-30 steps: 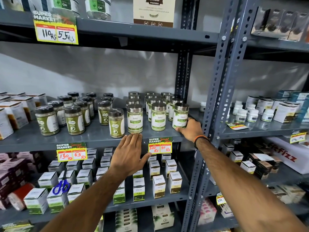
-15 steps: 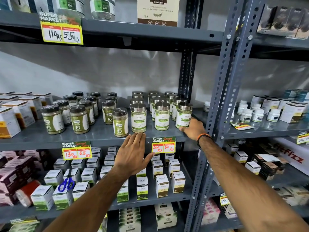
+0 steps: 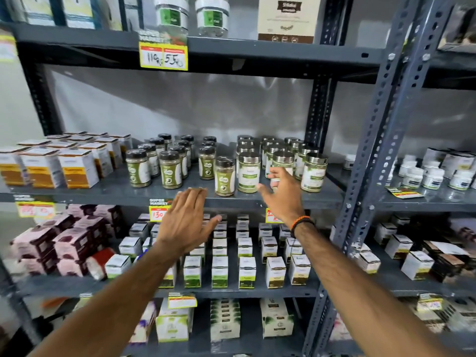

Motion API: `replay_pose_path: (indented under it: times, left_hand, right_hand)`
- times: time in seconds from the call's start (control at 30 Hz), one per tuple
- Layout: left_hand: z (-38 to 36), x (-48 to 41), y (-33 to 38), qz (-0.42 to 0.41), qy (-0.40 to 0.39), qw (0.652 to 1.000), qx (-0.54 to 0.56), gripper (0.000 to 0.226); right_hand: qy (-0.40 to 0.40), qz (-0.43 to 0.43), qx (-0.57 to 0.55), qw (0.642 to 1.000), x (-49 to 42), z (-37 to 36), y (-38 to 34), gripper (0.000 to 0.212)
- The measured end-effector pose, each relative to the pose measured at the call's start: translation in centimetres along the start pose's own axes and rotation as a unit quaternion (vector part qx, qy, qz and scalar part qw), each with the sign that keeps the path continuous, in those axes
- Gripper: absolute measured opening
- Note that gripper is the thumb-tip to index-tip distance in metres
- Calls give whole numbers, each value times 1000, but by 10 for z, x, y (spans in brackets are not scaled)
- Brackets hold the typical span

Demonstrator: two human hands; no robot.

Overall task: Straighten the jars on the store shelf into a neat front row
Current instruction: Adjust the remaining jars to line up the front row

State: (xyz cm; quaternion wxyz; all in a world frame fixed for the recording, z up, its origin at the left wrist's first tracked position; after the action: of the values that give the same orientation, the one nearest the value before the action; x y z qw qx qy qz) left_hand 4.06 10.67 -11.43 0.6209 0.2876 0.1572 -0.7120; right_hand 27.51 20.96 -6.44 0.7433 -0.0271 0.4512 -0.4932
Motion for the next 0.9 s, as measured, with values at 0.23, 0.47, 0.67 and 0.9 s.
replay_pose_path:
  times: [0.23,0.47,0.67,0.9]
  left_hand:
    - [62,34,-142,85,17,996,-36,84]
    - [76,30,-241,83,-18,996,-22,84]
    - [50,18,-260,53,-69,996,-15,93]
    - [37,20,-262,56,-65,995,-46,89]
  right_hand:
    - [-21,-33,28,999,4,-72,-62,58]
    - [-9,-121,67,990,1,-108,-73,57]
    - [-18,-132,96,986,-16,-136,-85,55]
    - [-68,-125,115,983,-34,-160,-114,57]
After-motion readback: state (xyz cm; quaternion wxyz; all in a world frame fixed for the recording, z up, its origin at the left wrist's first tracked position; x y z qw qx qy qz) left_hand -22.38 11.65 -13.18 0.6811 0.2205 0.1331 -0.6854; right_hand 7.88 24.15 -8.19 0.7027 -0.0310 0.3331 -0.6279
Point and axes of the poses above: each hand's wrist, its own x-axis away from the middle knuckle, its own z-axis out of the back of the hand, y = z × x, the point moved 5 cm from there along -x, towards the middle knuckle, and after that the axes turned 13 degrees about x, right-handed, at the moved point
